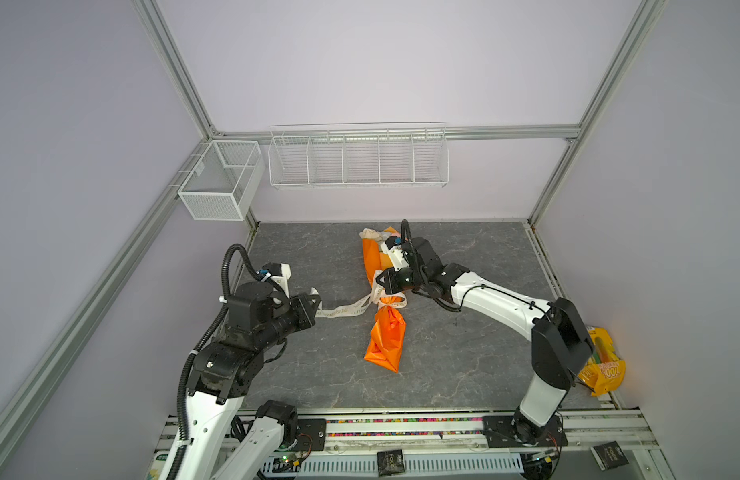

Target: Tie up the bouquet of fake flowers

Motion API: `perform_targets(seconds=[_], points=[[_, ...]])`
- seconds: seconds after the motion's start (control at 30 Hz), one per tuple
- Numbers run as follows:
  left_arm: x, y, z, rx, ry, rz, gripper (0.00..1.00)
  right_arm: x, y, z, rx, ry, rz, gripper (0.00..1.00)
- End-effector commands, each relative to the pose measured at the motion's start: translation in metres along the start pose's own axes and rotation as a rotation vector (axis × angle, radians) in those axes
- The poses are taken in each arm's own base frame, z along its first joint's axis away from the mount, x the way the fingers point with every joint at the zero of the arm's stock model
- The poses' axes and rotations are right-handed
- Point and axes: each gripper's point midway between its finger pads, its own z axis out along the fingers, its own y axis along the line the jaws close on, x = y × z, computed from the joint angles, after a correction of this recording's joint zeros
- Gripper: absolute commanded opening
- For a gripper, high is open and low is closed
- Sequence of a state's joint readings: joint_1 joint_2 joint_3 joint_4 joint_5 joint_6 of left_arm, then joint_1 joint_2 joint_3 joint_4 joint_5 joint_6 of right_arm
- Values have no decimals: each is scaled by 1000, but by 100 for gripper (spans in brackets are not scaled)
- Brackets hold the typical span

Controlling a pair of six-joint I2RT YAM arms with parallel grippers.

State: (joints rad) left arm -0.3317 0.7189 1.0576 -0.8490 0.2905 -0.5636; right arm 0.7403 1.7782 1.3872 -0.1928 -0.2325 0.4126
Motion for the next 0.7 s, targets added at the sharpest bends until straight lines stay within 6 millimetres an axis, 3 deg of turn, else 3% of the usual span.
perform_targets(seconds=[0.0,0.2,0.33,0.5,0.67], points=[[6,-47,-12,209,73,63,0,-1,0,2,-6,16,19,7],[29,-94,20,397,219,60,0,1,3,1,-25,32,36,7],[63,-127,46,471,287,152,0,2,6,-1,-40,37,38,7],[92,-144,77,514,278,192,0,2,2,-2,-47,42,55,8],[121,-137,103,516,302,191,0,-1,-4,-4,-62,42,76,7]])
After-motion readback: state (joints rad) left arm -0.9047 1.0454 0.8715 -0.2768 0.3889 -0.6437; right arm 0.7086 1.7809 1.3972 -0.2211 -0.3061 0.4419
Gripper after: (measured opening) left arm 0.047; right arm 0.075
